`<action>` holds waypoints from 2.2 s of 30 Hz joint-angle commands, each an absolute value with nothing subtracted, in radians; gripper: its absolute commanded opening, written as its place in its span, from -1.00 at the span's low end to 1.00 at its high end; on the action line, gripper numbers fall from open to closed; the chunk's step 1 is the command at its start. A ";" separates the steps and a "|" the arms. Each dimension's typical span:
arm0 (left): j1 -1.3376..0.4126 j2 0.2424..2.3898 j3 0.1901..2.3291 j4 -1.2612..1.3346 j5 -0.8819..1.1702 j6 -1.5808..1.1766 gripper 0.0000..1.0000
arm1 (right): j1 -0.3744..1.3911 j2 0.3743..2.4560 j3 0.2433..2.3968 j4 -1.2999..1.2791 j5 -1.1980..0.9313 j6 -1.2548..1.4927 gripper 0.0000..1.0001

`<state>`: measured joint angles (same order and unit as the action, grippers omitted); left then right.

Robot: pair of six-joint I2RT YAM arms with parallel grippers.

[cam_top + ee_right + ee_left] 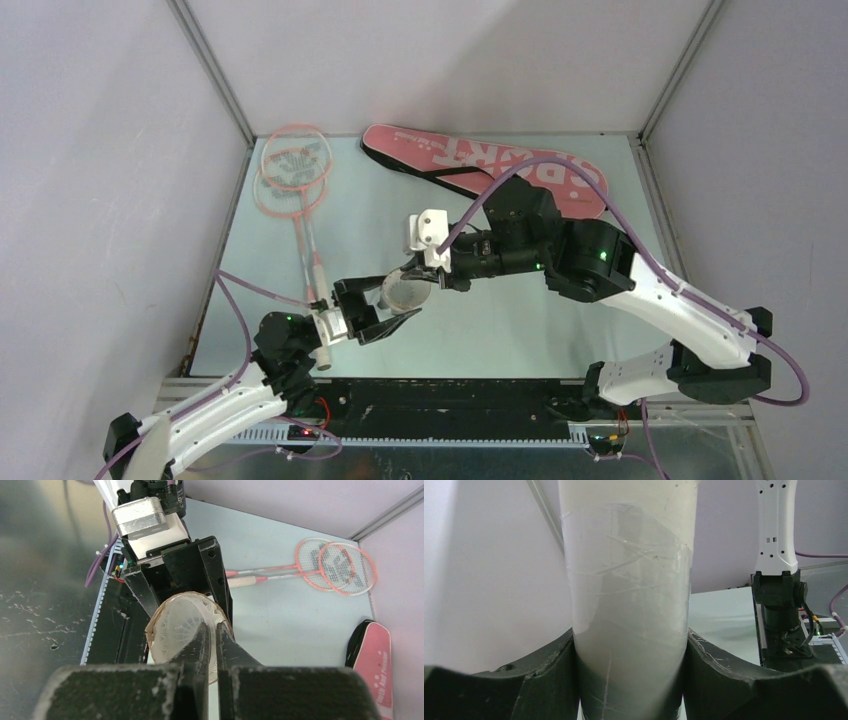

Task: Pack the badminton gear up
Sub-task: Place the lid at the center of the board.

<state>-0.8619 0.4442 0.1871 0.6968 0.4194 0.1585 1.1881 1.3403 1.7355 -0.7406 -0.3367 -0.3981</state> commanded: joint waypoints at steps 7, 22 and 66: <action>-0.861 0.457 0.185 0.589 0.372 0.147 -0.15 | 1.160 1.188 1.743 -0.539 -0.223 -0.212 -1.00; -0.861 0.398 0.139 0.769 0.000 0.004 -0.02 | 0.643 1.093 1.077 -0.513 -0.018 0.574 -1.00; -0.861 0.473 0.190 0.635 -0.218 -0.038 -0.13 | 0.906 1.637 0.943 -0.249 0.043 0.055 -0.18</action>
